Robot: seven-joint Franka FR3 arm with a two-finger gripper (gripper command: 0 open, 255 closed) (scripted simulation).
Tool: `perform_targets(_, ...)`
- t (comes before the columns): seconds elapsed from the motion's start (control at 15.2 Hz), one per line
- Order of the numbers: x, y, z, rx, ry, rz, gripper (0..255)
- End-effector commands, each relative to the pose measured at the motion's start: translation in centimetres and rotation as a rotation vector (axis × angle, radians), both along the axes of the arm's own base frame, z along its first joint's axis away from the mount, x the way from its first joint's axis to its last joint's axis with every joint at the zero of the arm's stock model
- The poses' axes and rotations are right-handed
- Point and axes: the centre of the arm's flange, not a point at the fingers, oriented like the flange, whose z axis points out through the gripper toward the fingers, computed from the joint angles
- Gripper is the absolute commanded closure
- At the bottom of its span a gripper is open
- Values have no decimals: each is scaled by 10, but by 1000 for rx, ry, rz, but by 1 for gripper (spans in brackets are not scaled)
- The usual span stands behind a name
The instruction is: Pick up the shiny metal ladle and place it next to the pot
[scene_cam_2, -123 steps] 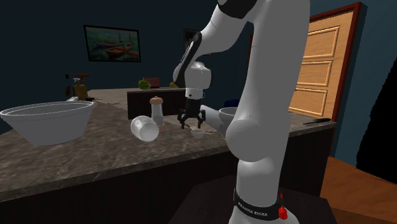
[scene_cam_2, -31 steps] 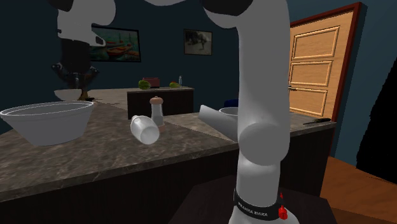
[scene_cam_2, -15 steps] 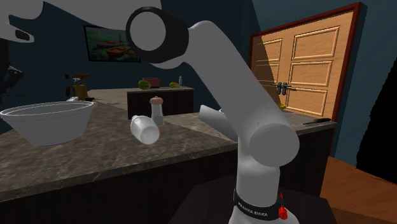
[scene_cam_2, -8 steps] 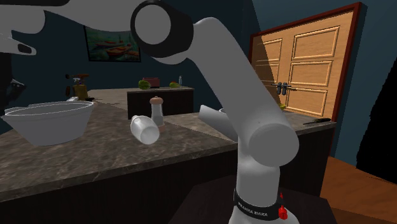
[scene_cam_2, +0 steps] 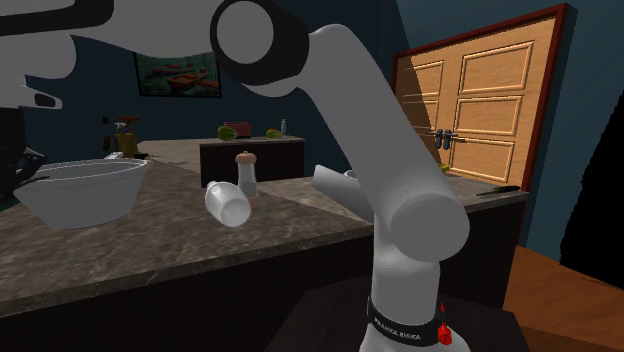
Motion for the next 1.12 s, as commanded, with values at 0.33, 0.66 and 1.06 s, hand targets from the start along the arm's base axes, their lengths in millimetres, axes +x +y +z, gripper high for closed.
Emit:
perform_targets(0.33,0,0,-37,0,0,0,255)
perform_targets(0.66,0,0,-64,0,0,0,255)
perform_targets(1.06,0,0,-95,0,0,0,255)
